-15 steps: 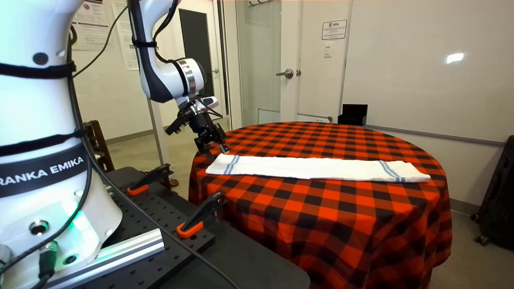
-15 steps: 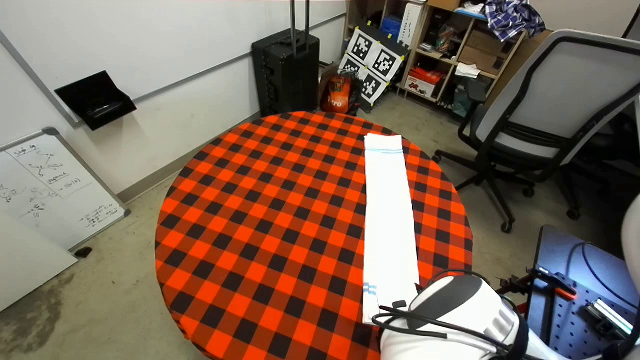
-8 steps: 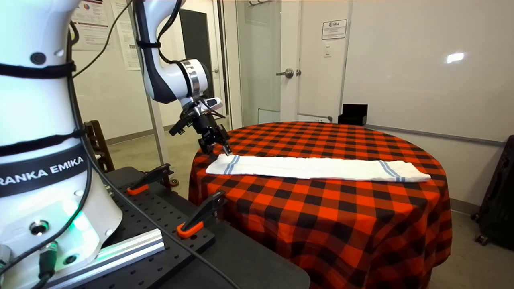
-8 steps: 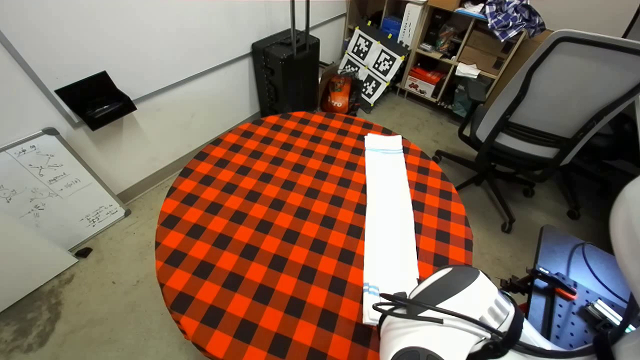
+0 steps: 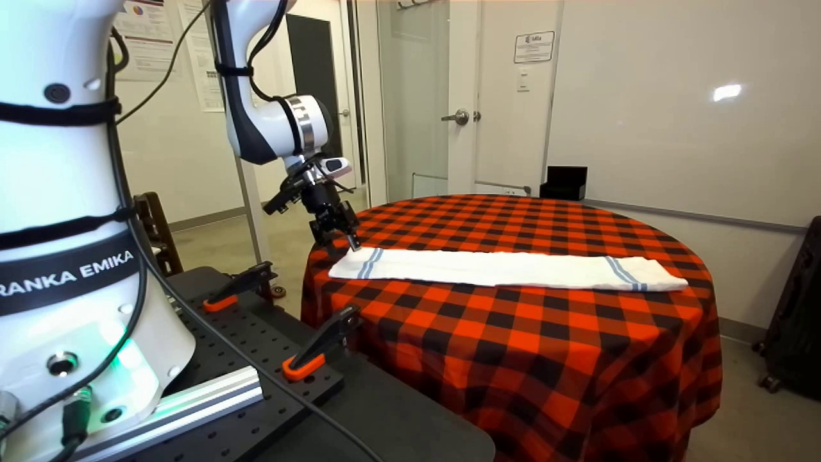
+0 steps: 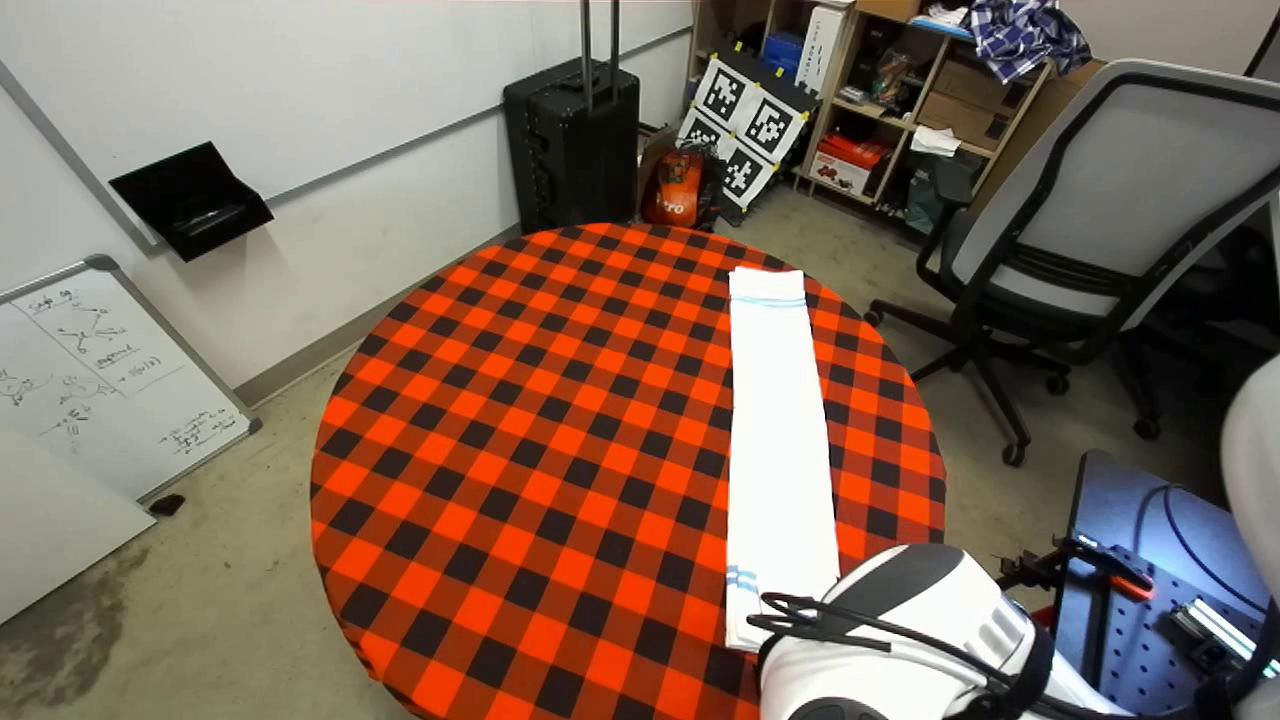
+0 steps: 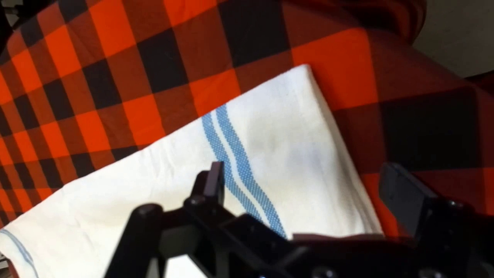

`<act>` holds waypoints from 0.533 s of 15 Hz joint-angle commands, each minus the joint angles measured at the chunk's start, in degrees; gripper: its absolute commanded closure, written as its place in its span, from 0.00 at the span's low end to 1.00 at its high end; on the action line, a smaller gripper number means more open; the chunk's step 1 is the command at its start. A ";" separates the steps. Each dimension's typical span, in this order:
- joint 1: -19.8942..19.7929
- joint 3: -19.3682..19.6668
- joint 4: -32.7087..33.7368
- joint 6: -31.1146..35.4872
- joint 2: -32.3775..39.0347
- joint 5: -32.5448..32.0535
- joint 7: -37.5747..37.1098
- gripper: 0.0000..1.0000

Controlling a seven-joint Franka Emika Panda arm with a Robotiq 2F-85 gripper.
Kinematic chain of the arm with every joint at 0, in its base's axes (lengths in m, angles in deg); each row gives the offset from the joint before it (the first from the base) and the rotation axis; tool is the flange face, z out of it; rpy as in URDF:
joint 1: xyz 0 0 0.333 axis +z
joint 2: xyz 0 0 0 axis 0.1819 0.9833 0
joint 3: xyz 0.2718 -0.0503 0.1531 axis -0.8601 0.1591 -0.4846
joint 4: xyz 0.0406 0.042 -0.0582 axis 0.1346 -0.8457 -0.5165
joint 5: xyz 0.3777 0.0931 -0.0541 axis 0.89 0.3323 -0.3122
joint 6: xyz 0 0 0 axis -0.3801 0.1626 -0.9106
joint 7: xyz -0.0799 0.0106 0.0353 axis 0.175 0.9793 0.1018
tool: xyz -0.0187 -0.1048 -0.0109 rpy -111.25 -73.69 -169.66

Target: Fold the towel three times over

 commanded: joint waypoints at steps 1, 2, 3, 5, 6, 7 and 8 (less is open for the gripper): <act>-0.30 -0.76 0.04 1.95 0.67 1.93 1.31 0.03; -0.19 -0.69 0.10 1.97 0.83 1.96 1.31 0.05; -0.27 -0.64 0.14 2.04 1.05 2.17 1.46 0.03; -0.52 -0.51 0.32 2.09 1.50 2.64 1.78 0.04; -0.68 -0.51 0.43 2.17 1.64 2.99 1.97 0.04; -0.71 -0.39 0.57 2.17 1.76 3.24 1.97 0.04; -0.79 -0.28 0.62 2.25 1.78 3.60 2.02 0.06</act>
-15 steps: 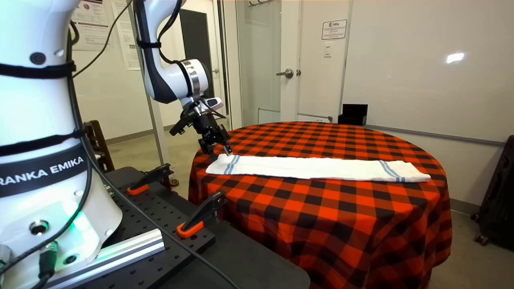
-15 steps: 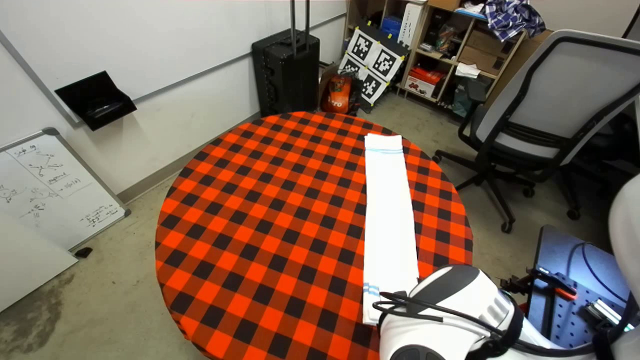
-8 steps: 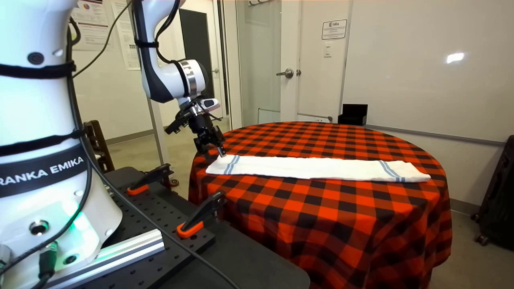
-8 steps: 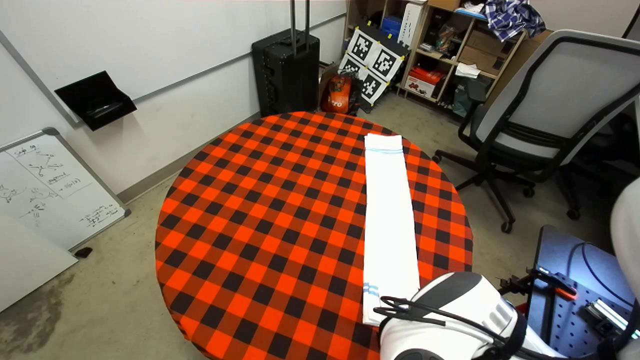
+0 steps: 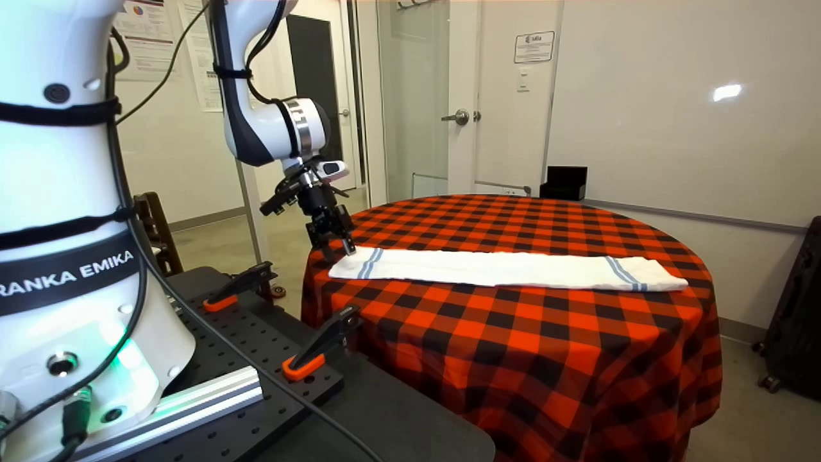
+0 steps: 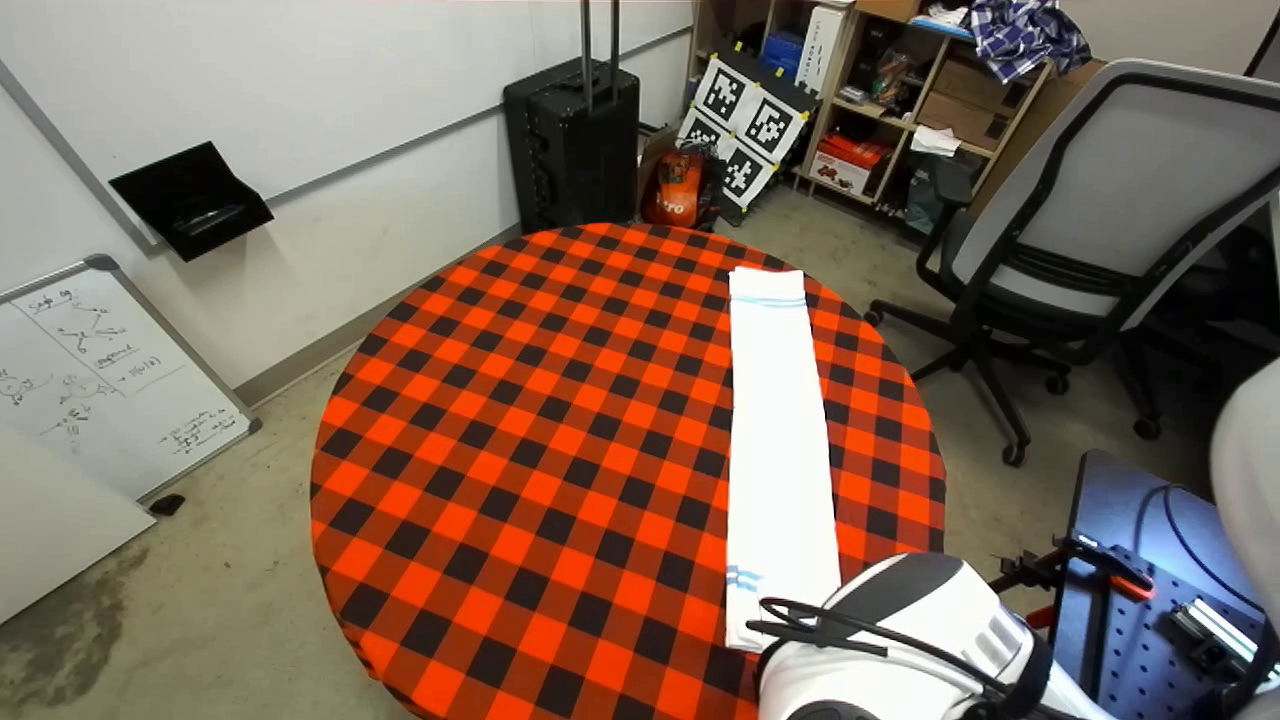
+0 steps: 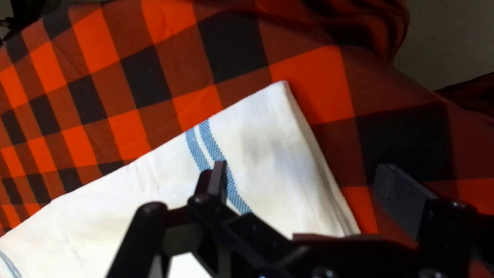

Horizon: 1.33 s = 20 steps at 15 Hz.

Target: Fold the towel three times over

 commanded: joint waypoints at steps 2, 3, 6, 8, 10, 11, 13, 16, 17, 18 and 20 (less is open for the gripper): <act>-0.82 0.57 0.55 1.74 1.03 2.29 2.15 0.26; -1.12 0.52 0.52 1.94 1.05 2.78 2.55 0.35; -2.35 0.32 0.33 2.92 1.24 5.33 5.18 0.56; -3.34 0.11 0.16 3.65 1.37 8.02 8.33 0.28; -3.65 0.45 0.07 4.03 1.38 10.38 11.17 0.15; -3.74 0.65 0.07 4.09 1.41 11.48 12.43 0.22; -3.82 0.98 -0.01 4.51 1.45 13.68 14.96 0.47; -3.12 1.76 -0.16 5.25 1.45 16.85 17.94 0.65; -2.82 2.05 -0.25 5.38 1.33 17.79 18.76 0.71; -2.49 2.38 -0.32 5.47 1.18 18.45 19.38 0.81; -1.68 3.21 -0.35 5.48 0.88 19.24 20.21 0.95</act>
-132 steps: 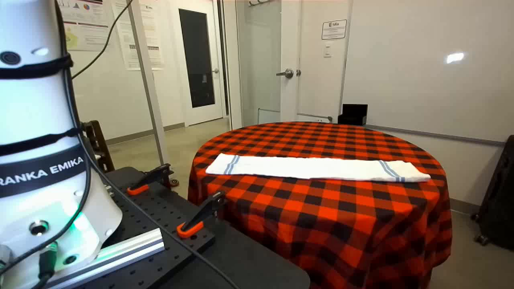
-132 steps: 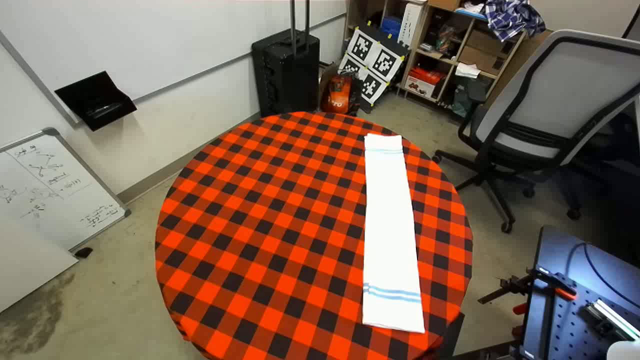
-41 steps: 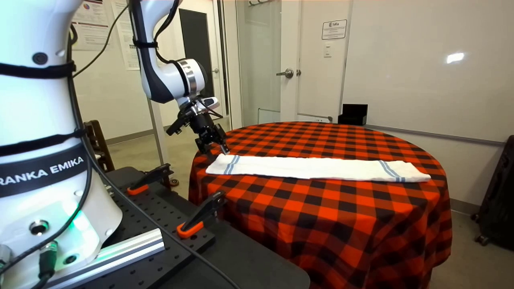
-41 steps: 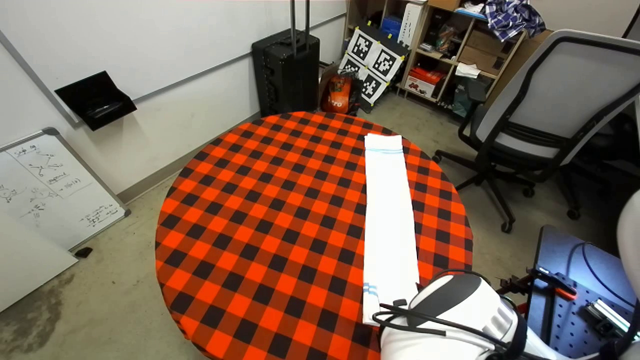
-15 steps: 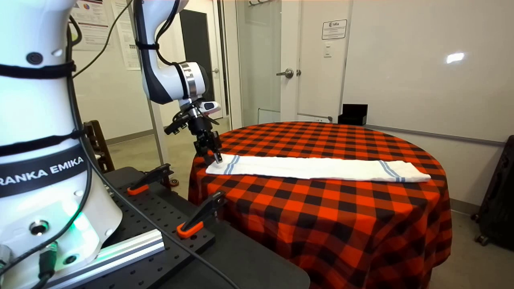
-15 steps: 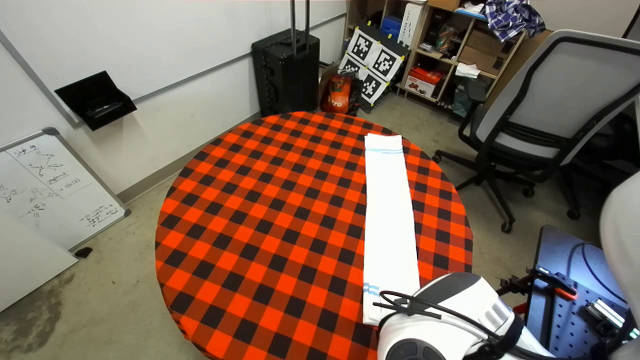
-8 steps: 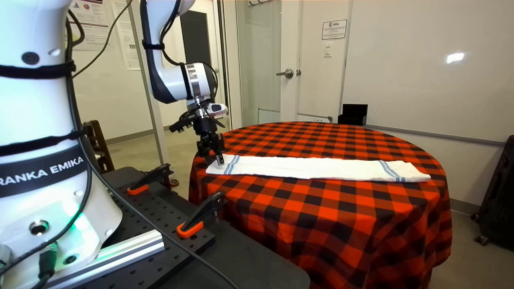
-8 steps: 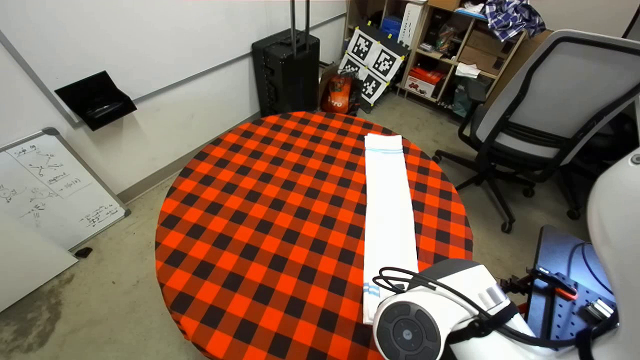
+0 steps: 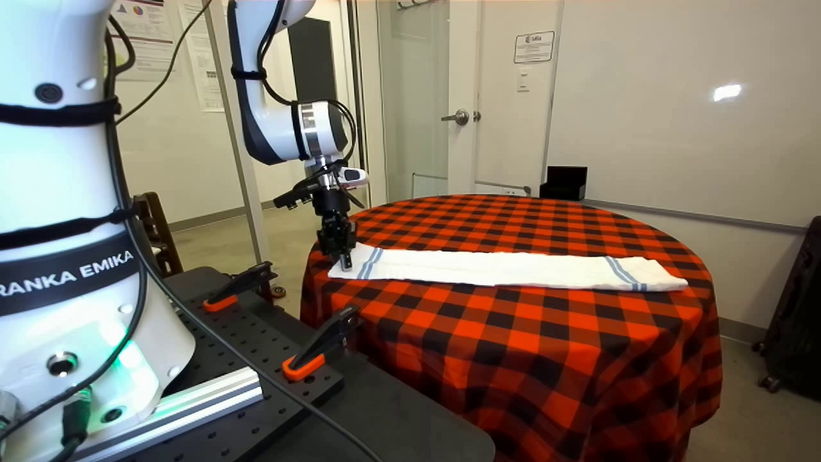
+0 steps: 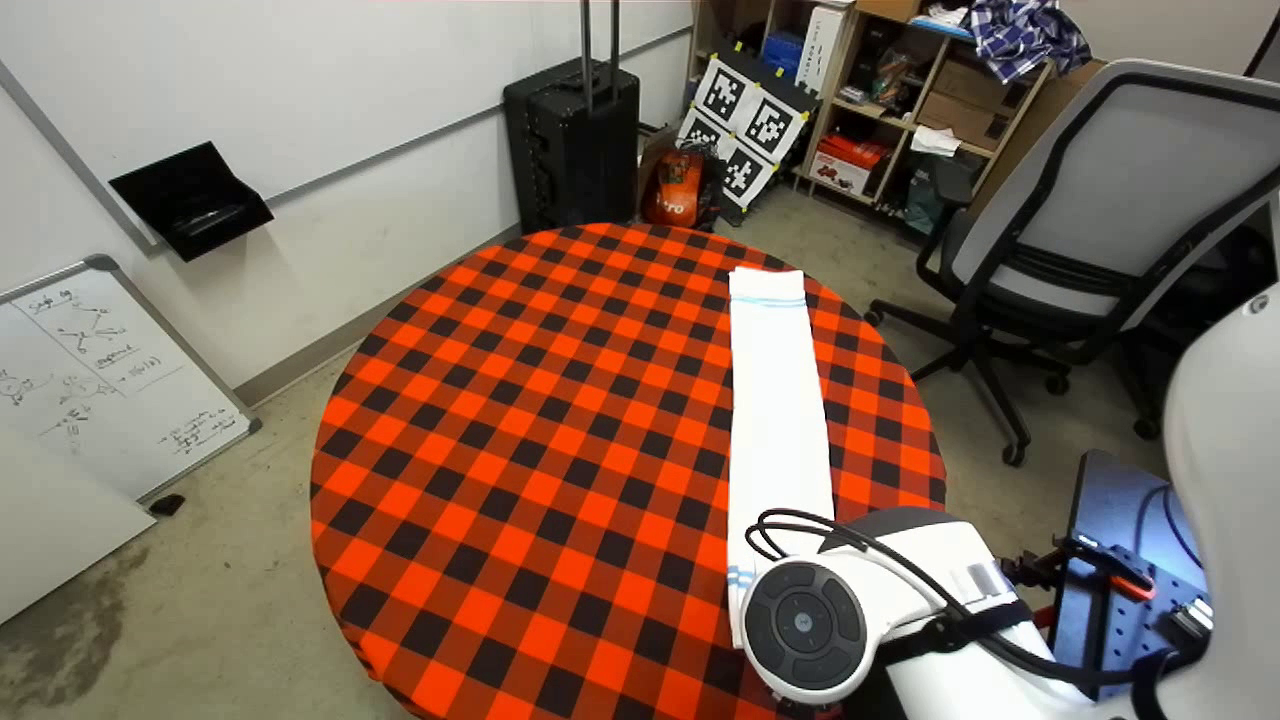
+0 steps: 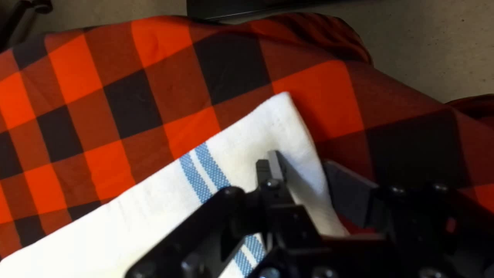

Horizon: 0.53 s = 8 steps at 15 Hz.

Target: Fold the towel three times over

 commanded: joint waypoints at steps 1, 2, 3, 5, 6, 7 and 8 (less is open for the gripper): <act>2.01 2.23 -0.38 1.72 -0.21 2.67 3.05 0.99; 2.28 2.47 -0.54 1.74 -0.67 2.80 3.09 1.00; 2.46 2.52 -0.87 1.89 -1.54 2.98 3.14 1.00; 2.83 2.24 -1.48 2.23 -3.32 3.68 3.35 0.98; 3.23 2.16 -1.63 2.27 -4.09 3.81 3.59 0.98; 3.87 2.14 -1.67 1.76 -5.09 3.56 3.88 0.98; 4.38 2.05 -1.77 1.25 -6.12 3.31 4.16 0.98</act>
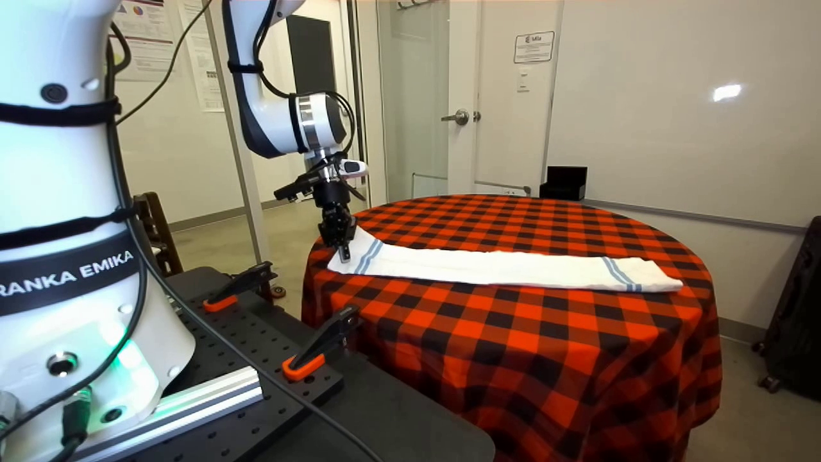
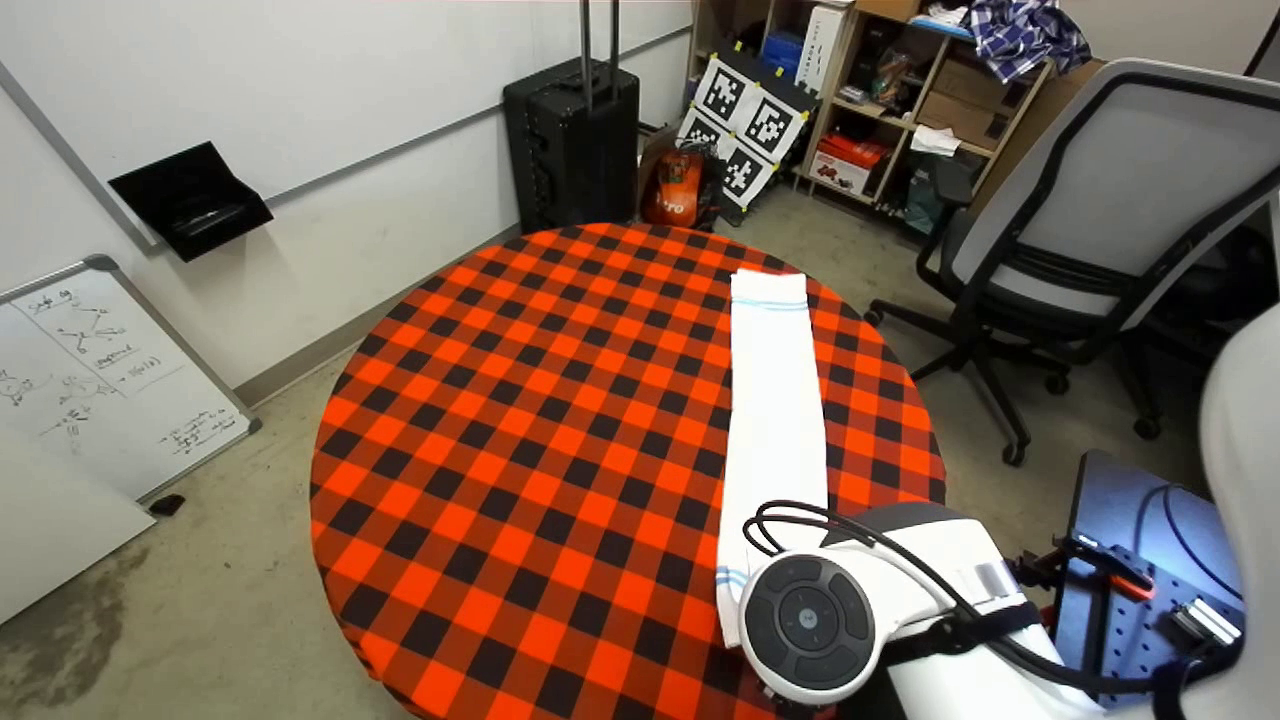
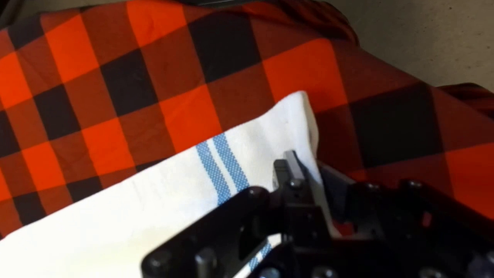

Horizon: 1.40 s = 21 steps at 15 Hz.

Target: Fold the towel three times over

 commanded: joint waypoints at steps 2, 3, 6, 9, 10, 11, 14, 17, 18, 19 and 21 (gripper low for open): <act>3.08 0.26 -2.23 -0.70 -6.63 1.30 2.83 0.98; 3.47 -0.01 -2.67 -1.17 -8.19 1.30 3.03 0.98; 4.46 -0.93 -4.11 -2.85 -12.83 0.99 3.07 0.98; 5.35 -2.21 -5.36 -6.33 -18.31 -0.54 2.16 0.98; 5.43 -2.65 -5.55 -7.83 -20.07 -1.37 1.70 0.98; 5.16 -3.29 -5.68 -9.24 -21.77 -1.67 1.70 0.98; 3.71 -4.94 -5.83 -12.70 -26.76 -2.57 1.48 0.98; 1.15 -5.72 -6.05 -14.61 -31.41 -3.23 1.77 0.98; -0.07 -5.80 -6.25 -14.72 -32.68 -2.61 2.25 0.98; -1.59 -5.50 -6.55 -14.63 -33.87 -1.96 2.61 0.98; -4.60 -4.90 -7.20 -14.29 -36.00 -1.88 2.84 0.98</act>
